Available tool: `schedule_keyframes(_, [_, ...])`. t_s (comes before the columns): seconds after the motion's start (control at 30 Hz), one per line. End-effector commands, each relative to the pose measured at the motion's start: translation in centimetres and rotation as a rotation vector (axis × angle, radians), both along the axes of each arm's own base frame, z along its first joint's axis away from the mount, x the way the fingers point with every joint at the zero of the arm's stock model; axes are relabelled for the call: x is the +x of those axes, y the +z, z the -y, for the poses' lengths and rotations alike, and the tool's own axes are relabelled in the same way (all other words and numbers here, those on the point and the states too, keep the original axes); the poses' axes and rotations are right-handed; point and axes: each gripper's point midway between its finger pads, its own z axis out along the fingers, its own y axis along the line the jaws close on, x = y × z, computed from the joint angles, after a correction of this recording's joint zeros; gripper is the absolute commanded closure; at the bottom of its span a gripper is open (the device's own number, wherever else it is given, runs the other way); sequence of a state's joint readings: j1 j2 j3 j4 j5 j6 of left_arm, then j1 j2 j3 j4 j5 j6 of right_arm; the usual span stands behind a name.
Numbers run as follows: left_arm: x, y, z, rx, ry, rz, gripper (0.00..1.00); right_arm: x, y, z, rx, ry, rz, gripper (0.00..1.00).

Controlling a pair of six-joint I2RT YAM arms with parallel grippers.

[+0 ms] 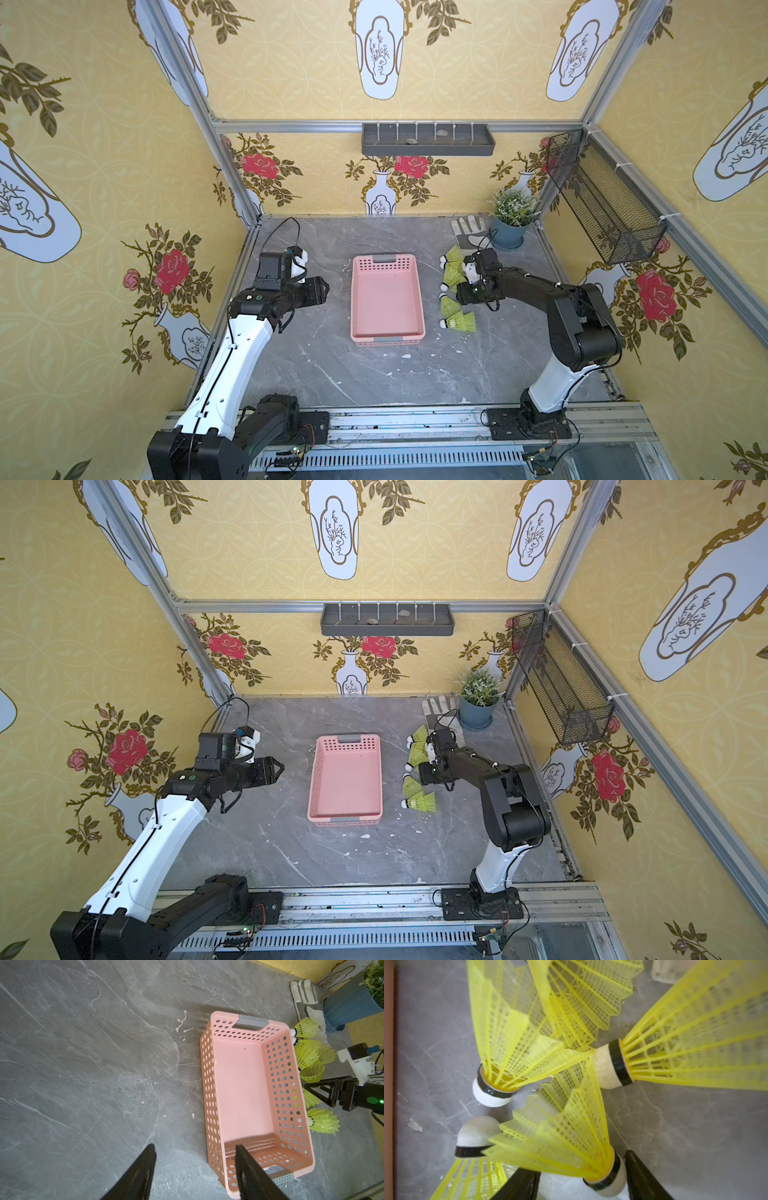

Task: Put the shuttlecocks into the storage box
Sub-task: Pick up the shuttlecock at the center of the board, then place the shuttlecock in the storage box.

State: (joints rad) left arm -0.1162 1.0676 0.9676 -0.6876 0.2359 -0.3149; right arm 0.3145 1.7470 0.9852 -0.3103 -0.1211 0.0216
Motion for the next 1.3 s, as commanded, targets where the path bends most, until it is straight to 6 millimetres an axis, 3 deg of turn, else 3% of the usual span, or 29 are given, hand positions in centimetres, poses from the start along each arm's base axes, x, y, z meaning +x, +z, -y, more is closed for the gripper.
schedule_keyframes(0.0, [0.0,-0.1,0.1,-0.001,-0.012,0.002,0.37,0.4,0.0,-0.6,0.017,0.038,0.015,0.56])
schedule_keyframes(0.27, [0.0,-0.2,0.1,-0.001,-0.012,0.000,0.37,0.1,-0.1,0.2,-0.026,0.008,0.029,0.80])
schedule_keyframes(0.63, [0.1,0.2,1.0,-0.054,-0.040,0.006,0.37,-1.7,4.6,-1.8,0.014,0.078,0.147,0.84])
schedule_keyframes(0.9, [1.2,3.3,5.4,-0.257,-0.176,0.080,0.36,-3.7,9.5,-5.5,0.093,0.267,0.247,0.87])
schedule_keyframes(1.1, [1.6,6.7,10.0,-0.272,-0.371,0.187,0.37,-5.5,13.1,-9.4,0.185,0.440,0.321,0.87])
schedule_keyframes(1.27, [0.7,9.0,14.2,-0.257,-0.587,0.262,0.38,-7.2,14.6,-12.2,0.228,0.565,0.331,0.87])
